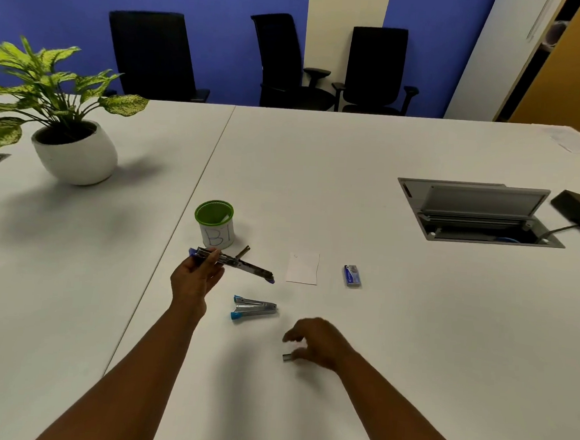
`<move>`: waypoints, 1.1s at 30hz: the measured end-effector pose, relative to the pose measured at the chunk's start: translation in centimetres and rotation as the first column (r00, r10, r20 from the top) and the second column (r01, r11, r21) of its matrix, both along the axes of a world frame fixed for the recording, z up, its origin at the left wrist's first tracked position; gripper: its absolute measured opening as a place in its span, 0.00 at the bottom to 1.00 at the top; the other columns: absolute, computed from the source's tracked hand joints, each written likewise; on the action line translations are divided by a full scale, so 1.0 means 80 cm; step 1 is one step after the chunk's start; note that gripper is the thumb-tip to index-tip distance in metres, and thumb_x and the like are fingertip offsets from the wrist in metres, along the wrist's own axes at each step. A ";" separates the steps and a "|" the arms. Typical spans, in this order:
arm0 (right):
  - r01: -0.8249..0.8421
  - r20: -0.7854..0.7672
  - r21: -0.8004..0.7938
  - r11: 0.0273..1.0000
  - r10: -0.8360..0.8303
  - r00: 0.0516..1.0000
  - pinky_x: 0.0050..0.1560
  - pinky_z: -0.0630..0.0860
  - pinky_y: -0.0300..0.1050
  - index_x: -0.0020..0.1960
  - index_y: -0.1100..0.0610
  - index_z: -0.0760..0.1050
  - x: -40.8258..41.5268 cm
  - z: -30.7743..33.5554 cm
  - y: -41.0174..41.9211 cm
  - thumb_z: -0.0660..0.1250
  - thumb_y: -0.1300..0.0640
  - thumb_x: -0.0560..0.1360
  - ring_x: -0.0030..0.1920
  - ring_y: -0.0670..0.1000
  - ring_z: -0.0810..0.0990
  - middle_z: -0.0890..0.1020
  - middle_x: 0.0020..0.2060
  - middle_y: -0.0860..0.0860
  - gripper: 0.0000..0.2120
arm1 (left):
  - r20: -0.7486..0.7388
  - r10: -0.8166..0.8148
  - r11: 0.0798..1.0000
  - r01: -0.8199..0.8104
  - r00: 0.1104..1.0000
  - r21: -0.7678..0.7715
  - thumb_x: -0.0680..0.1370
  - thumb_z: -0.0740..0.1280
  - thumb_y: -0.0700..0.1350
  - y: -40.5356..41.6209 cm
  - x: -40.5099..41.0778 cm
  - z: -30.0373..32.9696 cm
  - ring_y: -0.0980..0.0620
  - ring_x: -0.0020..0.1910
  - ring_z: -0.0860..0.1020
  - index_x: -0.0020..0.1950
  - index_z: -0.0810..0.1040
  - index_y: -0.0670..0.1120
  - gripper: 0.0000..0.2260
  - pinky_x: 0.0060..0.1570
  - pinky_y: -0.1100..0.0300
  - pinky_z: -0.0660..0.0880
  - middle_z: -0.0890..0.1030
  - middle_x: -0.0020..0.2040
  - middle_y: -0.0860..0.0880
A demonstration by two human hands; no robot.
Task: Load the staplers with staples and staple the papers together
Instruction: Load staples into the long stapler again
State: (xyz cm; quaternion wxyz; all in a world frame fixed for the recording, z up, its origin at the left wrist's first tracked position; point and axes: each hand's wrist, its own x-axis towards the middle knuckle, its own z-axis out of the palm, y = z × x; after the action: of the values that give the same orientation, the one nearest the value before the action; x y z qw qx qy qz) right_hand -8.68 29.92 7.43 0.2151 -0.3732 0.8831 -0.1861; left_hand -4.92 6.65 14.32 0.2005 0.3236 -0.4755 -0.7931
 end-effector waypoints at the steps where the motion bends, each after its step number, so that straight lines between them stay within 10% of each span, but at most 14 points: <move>1: -0.038 0.026 0.060 0.997 0.037 0.999 0.56 0.70 0.44 0.60 0.52 0.77 0.004 -0.005 -0.002 0.71 0.54 0.71 0.56 0.52 0.76 0.79 0.57 0.53 0.18 | -0.002 -0.004 1.000 0.004 1.000 0.009 0.74 0.67 0.37 -0.001 0.001 -0.001 0.50 0.45 0.79 0.51 0.77 0.41 0.06 0.44 0.62 0.80 0.80 0.45 0.46; 9: -0.037 -0.014 0.077 0.996 0.038 0.999 0.49 0.69 0.44 0.54 0.59 0.80 0.019 -0.026 -0.017 0.64 0.64 0.73 0.54 0.56 0.77 0.79 0.54 0.56 0.12 | -0.026 -0.146 0.988 0.148 0.989 0.052 0.75 0.66 0.35 0.001 0.007 -0.003 0.55 0.35 0.83 0.46 0.78 0.44 0.05 0.38 0.65 0.81 0.84 0.33 0.52; 13: 0.214 0.061 -0.104 0.971 -0.209 0.976 0.45 0.70 0.34 0.49 0.58 0.81 0.014 -0.020 -0.012 0.67 0.62 0.71 0.42 0.45 0.79 0.82 0.45 0.52 0.08 | -0.073 -0.207 0.973 0.213 0.976 0.091 0.76 0.63 0.34 0.004 0.009 -0.004 0.56 0.36 0.84 0.46 0.78 0.43 0.06 0.38 0.64 0.81 0.85 0.35 0.51; 18: 0.614 0.416 -0.352 0.706 -0.470 0.779 0.36 0.74 0.32 0.44 0.55 0.81 -0.005 0.010 -0.003 0.71 0.65 0.69 0.29 0.44 0.76 0.78 0.30 0.47 0.07 | -0.111 -0.261 0.954 0.274 0.959 0.122 0.77 0.60 0.33 0.004 0.012 -0.003 0.55 0.36 0.84 0.47 0.76 0.42 0.07 0.37 0.64 0.81 0.85 0.36 0.51; 24: 0.855 0.780 -0.402 0.328 -0.367 0.507 0.34 0.79 0.32 0.38 0.62 0.78 -0.029 0.073 0.003 0.68 0.71 0.70 0.33 0.49 0.78 0.81 0.29 0.51 0.07 | -0.130 -0.279 0.948 0.295 0.951 0.120 0.75 0.62 0.34 0.009 0.012 0.001 0.57 0.35 0.83 0.46 0.76 0.42 0.06 0.35 0.66 0.80 0.84 0.33 0.51; 29: 0.782 0.724 -0.581 0.224 -0.298 0.623 0.39 0.79 0.33 0.36 0.60 0.78 -0.026 0.135 -0.014 0.71 0.70 0.68 0.35 0.48 0.81 0.82 0.33 0.52 0.07 | -0.156 -0.332 0.927 0.352 0.930 0.127 0.53 0.81 0.43 0.010 0.016 -0.002 0.55 0.36 0.84 0.38 0.83 0.44 0.16 0.34 0.66 0.79 0.85 0.36 0.48; 33: 0.562 0.445 -0.754 0.340 -0.365 0.818 0.38 0.77 0.32 0.34 0.56 0.80 -0.004 0.157 -0.048 0.74 0.66 0.66 0.33 0.43 0.82 0.83 0.33 0.49 0.07 | -0.160 -0.390 0.904 0.410 0.907 0.119 0.37 0.84 0.48 0.017 0.016 -0.007 0.54 0.36 0.84 0.33 0.84 0.45 0.27 0.33 0.66 0.79 0.85 0.36 0.48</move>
State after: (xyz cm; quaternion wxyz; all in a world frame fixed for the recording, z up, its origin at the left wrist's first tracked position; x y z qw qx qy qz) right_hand -8.99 26.05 19.99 0.0227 -0.1403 0.7098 -0.6899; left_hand -3.66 8.01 13.72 0.0398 0.1797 -0.4564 -0.8705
